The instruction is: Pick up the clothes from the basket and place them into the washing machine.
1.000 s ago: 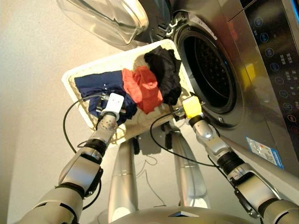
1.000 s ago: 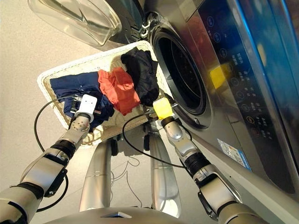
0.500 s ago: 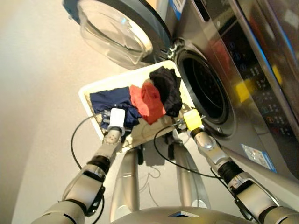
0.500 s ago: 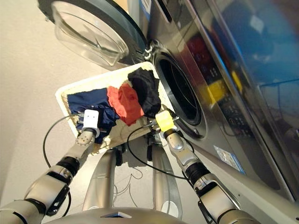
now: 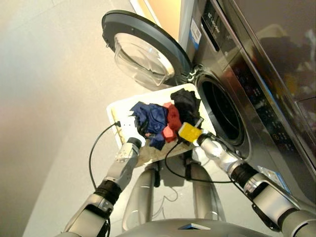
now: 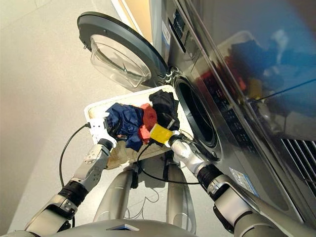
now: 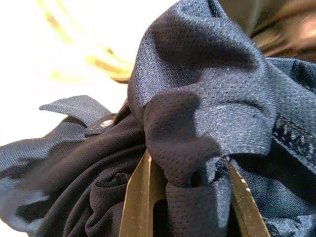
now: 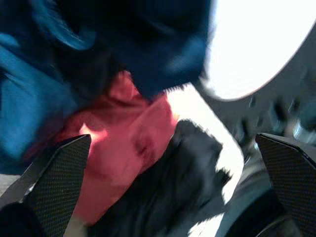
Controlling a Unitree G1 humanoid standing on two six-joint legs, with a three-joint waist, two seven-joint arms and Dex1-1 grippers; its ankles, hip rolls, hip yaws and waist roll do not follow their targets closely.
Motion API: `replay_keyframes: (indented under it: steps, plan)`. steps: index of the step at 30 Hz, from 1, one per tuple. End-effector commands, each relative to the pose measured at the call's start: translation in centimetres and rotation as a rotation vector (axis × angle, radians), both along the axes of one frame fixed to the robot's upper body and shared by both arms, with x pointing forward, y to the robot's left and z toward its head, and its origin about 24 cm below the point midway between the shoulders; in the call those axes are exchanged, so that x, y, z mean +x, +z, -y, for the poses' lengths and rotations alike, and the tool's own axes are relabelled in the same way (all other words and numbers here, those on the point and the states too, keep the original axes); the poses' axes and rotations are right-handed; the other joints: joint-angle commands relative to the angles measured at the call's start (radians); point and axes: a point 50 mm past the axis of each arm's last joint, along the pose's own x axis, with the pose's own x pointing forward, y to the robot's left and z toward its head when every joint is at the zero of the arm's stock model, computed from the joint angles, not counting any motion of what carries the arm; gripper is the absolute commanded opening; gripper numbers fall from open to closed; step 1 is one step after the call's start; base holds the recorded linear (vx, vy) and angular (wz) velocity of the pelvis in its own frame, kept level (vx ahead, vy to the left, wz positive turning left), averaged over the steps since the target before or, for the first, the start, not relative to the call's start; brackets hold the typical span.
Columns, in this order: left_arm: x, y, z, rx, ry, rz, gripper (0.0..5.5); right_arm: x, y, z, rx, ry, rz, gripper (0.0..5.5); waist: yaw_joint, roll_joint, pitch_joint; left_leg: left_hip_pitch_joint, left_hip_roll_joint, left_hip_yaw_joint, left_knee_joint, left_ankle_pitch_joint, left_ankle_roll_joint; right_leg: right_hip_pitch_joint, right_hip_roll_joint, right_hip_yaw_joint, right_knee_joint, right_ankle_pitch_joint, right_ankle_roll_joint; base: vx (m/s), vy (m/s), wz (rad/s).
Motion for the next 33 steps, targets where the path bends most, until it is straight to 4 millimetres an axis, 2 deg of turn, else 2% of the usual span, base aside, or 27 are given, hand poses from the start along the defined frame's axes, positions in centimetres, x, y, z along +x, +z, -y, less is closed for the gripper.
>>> replay_keyframes:
  steps: [1, 2, 6, 8, 18, 20, 21, 22, 24, 26, 27, 29, 30, 31, 32, 33]
  plan:
    - [0.4, 3.6, 1.0, -0.108, -0.041, 0.145, 0.00, -0.1, 3.2, -2.1, -0.032, 0.155, 0.190, 5.50, 0.004, 0.021, -0.014, -0.004, -0.035, 0.002, 0.019, -0.024, 0.020, 0.081, 0.015, -0.004, -0.105, 0.048, 0.067, 0.000, 0.000, 0.000]
    - [0.5, 3.8, 1.5, -0.132, -0.051, 0.139, 0.00, -0.1, 4.2, -2.7, -0.074, 0.201, 0.266, 5.50, 0.004, 0.024, -0.019, -0.004, -0.034, 0.006, 0.016, -0.025, 0.020, 0.081, 0.016, -0.002, -0.106, 0.048, 0.067, 0.000, 0.000, 0.000]
    - [0.7, 4.2, 2.5, -0.175, -0.069, 0.132, 0.00, -0.1, 4.9, -3.6, -0.158, 0.265, 0.357, 5.50, 0.006, 0.027, -0.023, -0.008, -0.032, 0.009, 0.019, -0.026, 0.020, 0.076, 0.017, 0.002, -0.103, 0.047, 0.067, 0.000, 0.000, 0.000]
    - [0.9, 5.1, 3.3, -0.212, -0.092, 0.150, 0.00, -0.2, 5.2, -4.2, -0.213, 0.308, 0.399, 5.50, 0.007, 0.027, -0.023, -0.012, -0.031, 0.009, 0.021, -0.025, 0.020, 0.072, 0.019, 0.003, -0.102, 0.048, 0.067, 0.000, 0.000, 0.000]
    - [0.4, 8.4, 6.0, -0.357, -0.211, 0.217, 0.00, 0.1, 4.9, -5.9, -0.276, 0.358, 0.416, 5.50, 0.018, 0.038, -0.029, -0.026, -0.035, 0.002, 0.022, -0.020, 0.021, 0.069, 0.018, 0.001, -0.110, 0.050, 0.066, 0.000, 0.000, 0.000]
    - [-0.1, 9.3, 6.5, -0.393, -0.253, 0.240, 0.00, 0.6, 5.6, -6.3, -0.238, 0.325, 0.439, 5.50, 0.022, 0.043, -0.029, -0.027, -0.036, 0.001, 0.015, -0.014, 0.021, 0.068, 0.018, 0.001, -0.117, 0.054, 0.066, 0.000, 0.000, 0.000]
    - [-0.3, 9.5, 6.3, -0.409, -0.249, 0.240, 0.00, 0.6, 7.8, -6.9, -0.145, 0.317, 0.497, 5.50, 0.022, 0.045, -0.029, -0.030, -0.035, 0.002, 0.016, -0.012, 0.022, 0.064, 0.017, 0.001, -0.116, 0.057, 0.066, 0.000, 0.000, 0.000]
    - [-0.6, 9.7, 6.6, -0.420, -0.266, 0.243, 0.00, 0.1, 8.8, -7.3, -0.113, 0.336, 0.506, 5.50, 0.021, 0.046, -0.027, -0.030, -0.035, 0.005, 0.016, -0.012, 0.022, 0.063, 0.018, 0.002, -0.114, 0.058, 0.065, 0.000, 0.000, 0.000]
    - [-1.0, 10.1, 7.1, -0.429, -0.302, 0.241, 0.00, -0.5, 9.4, -7.2, -0.075, 0.334, 0.528, 5.50, 0.016, 0.046, -0.022, -0.028, -0.034, 0.009, 0.015, -0.014, 0.024, 0.064, 0.019, 0.003, -0.114, 0.059, 0.066, 0.000, 0.000, 0.000]
    - [-1.3, 10.6, 7.2, -0.437, -0.331, 0.259, 0.00, -0.9, 9.1, -6.8, -0.049, 0.325, 0.510, 1.40, 0.012, 0.046, -0.017, -0.028, -0.034, 0.008, 0.016, -0.015, 0.024, 0.065, 0.021, 0.003, -0.115, 0.059, 0.066, 0.000, 0.000, 0.000]
    - [-1.4, 10.8, 7.1, -0.421, -0.346, 0.273, 0.00, -0.9, 9.5, -6.4, -0.068, 0.332, 0.515, 0.00, 0.010, 0.044, -0.016, -0.029, -0.034, 0.006, 0.018, -0.015, 0.023, 0.064, 0.022, 0.002, -0.115, 0.059, 0.066, 0.000, 0.000, 0.000]
    - [-1.5, 10.6, 7.1, -0.432, -0.360, 0.272, 0.00, 0.1, 8.5, -4.9, -0.047, 0.256, 0.458, 0.00, 0.013, 0.043, -0.018, -0.033, -0.033, 0.004, 0.021, -0.014, 0.023, 0.062, 0.020, 0.000, -0.113, 0.059, 0.065, 0.000, 0.000, 0.000]
    - [-1.5, 10.3, 6.8, -0.449, -0.338, 0.253, 0.00, 0.0, 9.8, -5.2, 0.062, 0.232, 0.485, 0.00, 0.012, 0.045, -0.022, -0.035, -0.034, 0.006, 0.021, -0.012, 0.024, 0.059, 0.019, 0.000, -0.114, 0.061, 0.065, 0.000, 0.000, 0.000]
    - [-1.8, 10.0, 7.8, -0.481, -0.366, 0.226, 0.00, -0.3, 6.1, -6.8, 0.044, 0.236, 0.341, 0.00, 0.021, 0.051, -0.022, -0.034, -0.035, 0.005, 0.020, -0.012, 0.024, 0.061, 0.018, 0.000, -0.114, 0.061, 0.064, 0.000, 0.000, 0.000]
    - [-1.8, 9.9, 8.0, -0.471, -0.362, 0.225, 0.00, 0.5, 5.7, -7.0, 0.027, 0.192, 0.348, 0.00, 0.024, 0.054, -0.025, -0.034, -0.037, 0.002, 0.019, -0.010, 0.023, 0.062, 0.017, -0.001, -0.115, 0.060, 0.064, 0.000, 0.000, 0.000]
    - [-1.6, 10.0, 7.8, -0.463, -0.353, 0.228, 0.00, 0.5, 6.6, -7.3, 0.053, 0.193, 0.356, 0.00, 0.025, 0.055, -0.027, -0.034, -0.037, 0.003, 0.019, -0.009, 0.023, 0.062, 0.018, -0.002, -0.115, 0.061, 0.063, 0.000, 0.000, 0.000]
